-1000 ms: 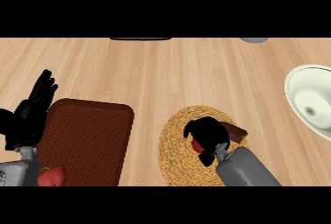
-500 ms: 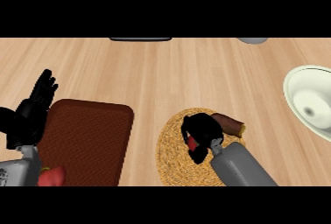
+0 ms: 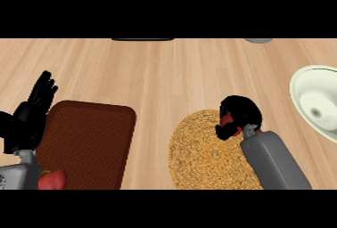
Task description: Pick the tomato from the placemat and place it in the bowl
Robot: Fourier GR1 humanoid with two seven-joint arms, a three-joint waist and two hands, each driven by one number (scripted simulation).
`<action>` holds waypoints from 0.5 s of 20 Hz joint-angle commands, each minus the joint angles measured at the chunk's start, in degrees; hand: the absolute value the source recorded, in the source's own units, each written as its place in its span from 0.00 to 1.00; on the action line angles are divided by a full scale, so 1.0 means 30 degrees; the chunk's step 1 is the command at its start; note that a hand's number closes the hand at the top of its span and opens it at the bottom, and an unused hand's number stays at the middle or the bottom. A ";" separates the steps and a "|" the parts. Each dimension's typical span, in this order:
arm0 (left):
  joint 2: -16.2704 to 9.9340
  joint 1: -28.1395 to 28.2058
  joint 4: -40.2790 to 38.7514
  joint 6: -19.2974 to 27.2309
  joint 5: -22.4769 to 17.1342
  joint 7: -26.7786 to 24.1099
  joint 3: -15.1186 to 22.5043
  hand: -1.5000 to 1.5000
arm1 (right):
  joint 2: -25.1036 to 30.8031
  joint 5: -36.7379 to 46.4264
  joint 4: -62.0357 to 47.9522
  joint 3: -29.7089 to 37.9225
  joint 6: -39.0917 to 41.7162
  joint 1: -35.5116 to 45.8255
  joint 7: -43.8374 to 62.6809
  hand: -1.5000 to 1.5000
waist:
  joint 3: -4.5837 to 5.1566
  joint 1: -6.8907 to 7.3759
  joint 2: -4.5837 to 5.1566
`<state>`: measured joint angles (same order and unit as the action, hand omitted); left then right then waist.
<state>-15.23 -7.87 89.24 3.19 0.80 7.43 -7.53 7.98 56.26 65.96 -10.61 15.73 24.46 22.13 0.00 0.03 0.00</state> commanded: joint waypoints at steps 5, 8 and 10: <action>0.0040 -0.0921 0.0133 0.0329 0.0142 0.1275 -0.0146 0.50 | 0.1634 0.0904 0.4480 0.1404 0.0044 0.0196 0.2949 1.00 | 0.0010 -0.0286 -0.0091; -0.0242 -0.0124 0.0381 -0.0287 -0.0250 0.0575 -0.0411 0.50 | 0.2014 0.2132 0.7413 0.1177 -0.0577 -0.0305 0.4365 1.00 | 0.0019 -0.0378 -0.0163; 0.0263 0.0663 0.0712 0.0127 0.0125 0.0368 -0.0049 0.50 | 0.1916 0.3000 0.8788 0.1537 -0.1359 0.0695 0.5704 1.00 | 0.0020 -0.0298 -0.0230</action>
<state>-15.03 -7.13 89.91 3.28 1.11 8.02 -7.98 12.42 61.93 84.44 -7.13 13.47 24.88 34.27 0.05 -0.87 -0.44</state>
